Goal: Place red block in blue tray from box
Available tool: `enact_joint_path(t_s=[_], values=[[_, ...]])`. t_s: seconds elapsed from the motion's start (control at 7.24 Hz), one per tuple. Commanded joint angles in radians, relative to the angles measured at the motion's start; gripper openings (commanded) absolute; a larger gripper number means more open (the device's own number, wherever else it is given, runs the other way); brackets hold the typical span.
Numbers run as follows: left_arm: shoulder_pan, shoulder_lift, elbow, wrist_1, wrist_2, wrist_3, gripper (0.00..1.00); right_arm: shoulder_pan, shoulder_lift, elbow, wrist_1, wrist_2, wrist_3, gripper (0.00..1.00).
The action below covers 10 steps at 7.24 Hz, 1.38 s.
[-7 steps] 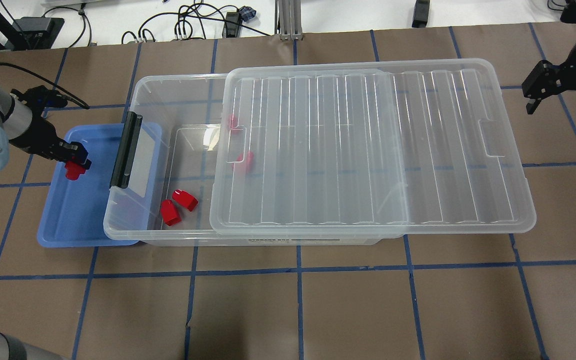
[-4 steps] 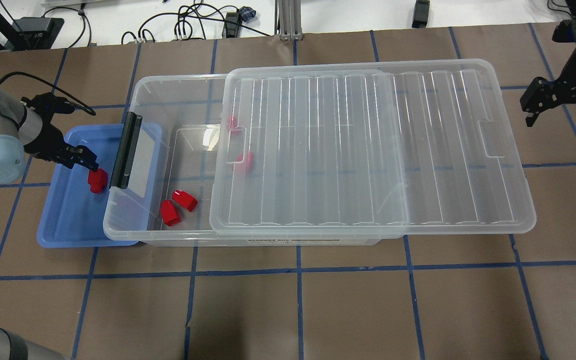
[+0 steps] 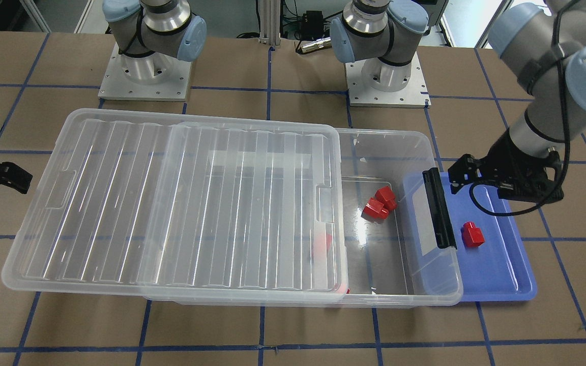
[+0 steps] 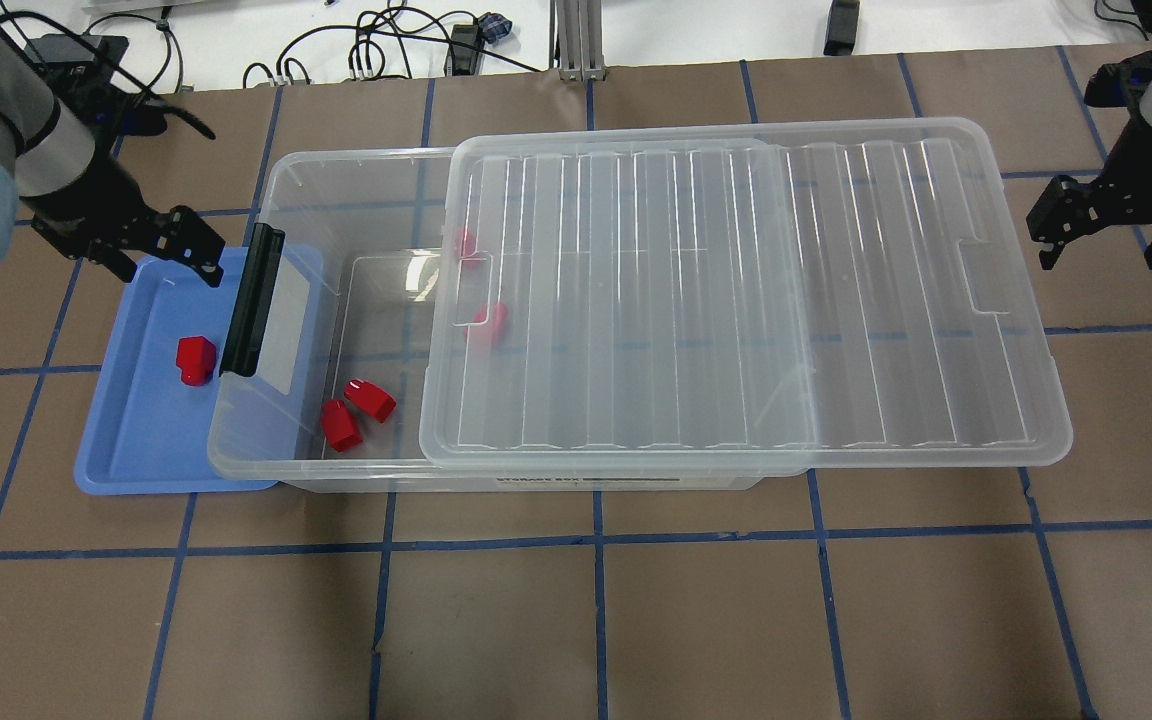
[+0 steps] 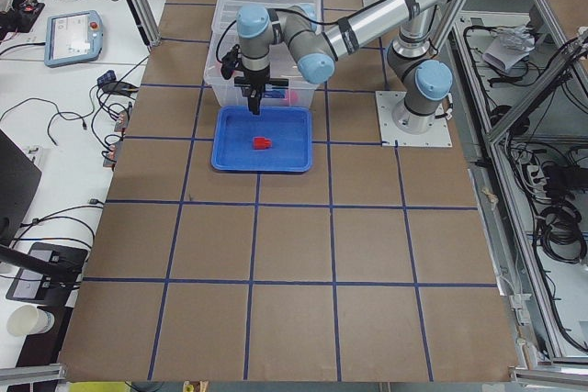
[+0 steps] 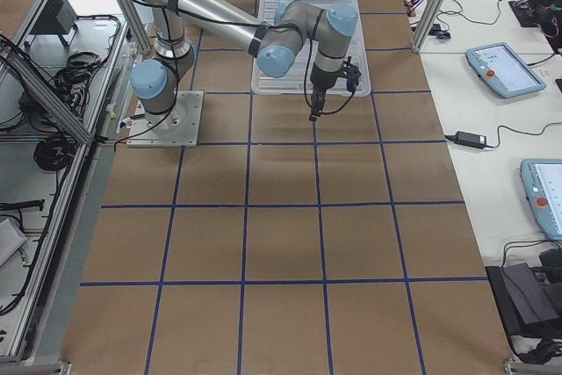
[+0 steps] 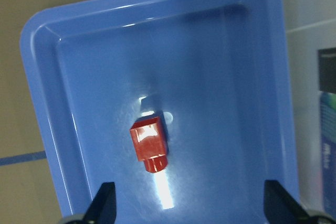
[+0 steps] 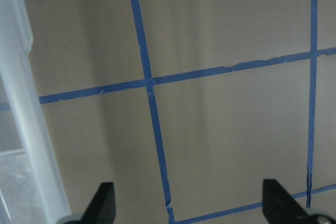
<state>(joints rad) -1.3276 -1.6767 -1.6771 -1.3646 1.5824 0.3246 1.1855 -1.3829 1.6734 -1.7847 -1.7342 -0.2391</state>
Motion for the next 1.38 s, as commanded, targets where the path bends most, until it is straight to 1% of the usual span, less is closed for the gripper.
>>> enact_joint_path(t_s=[0.0, 0.14, 0.28, 0.41, 0.69, 0.97, 1.24], values=[[-0.239, 0.066, 0.124, -0.12, 0.002, -0.293, 1.0, 0.015, 0.001, 0.003, 0.001, 0.007, 0.0, 1.0], [-0.295, 0.08, 0.157, -0.158, 0.004, -0.303, 1.0, 0.032, 0.001, 0.003, 0.001, 0.008, 0.0, 1.0], [-0.311, 0.095, 0.195, -0.225, 0.004, -0.305, 1.0, 0.06, 0.001, 0.003, 0.001, 0.01, 0.009, 1.0], [-0.311, 0.106, 0.224, -0.266, 0.002, -0.305, 1.0, 0.089, 0.002, 0.003, -0.001, 0.01, 0.015, 1.0], [-0.305, 0.13, 0.205, -0.266, 0.004, -0.296, 1.0, 0.101, 0.002, 0.005, 0.002, 0.012, 0.014, 1.0], [-0.239, 0.134, 0.203, -0.257, -0.007, -0.288, 1.0, 0.141, 0.002, 0.005, -0.001, 0.012, 0.017, 1.0], [-0.225, 0.135, 0.203, -0.26, -0.002, -0.251, 1.0, 0.186, 0.004, 0.005, 0.002, 0.042, 0.087, 1.0]])
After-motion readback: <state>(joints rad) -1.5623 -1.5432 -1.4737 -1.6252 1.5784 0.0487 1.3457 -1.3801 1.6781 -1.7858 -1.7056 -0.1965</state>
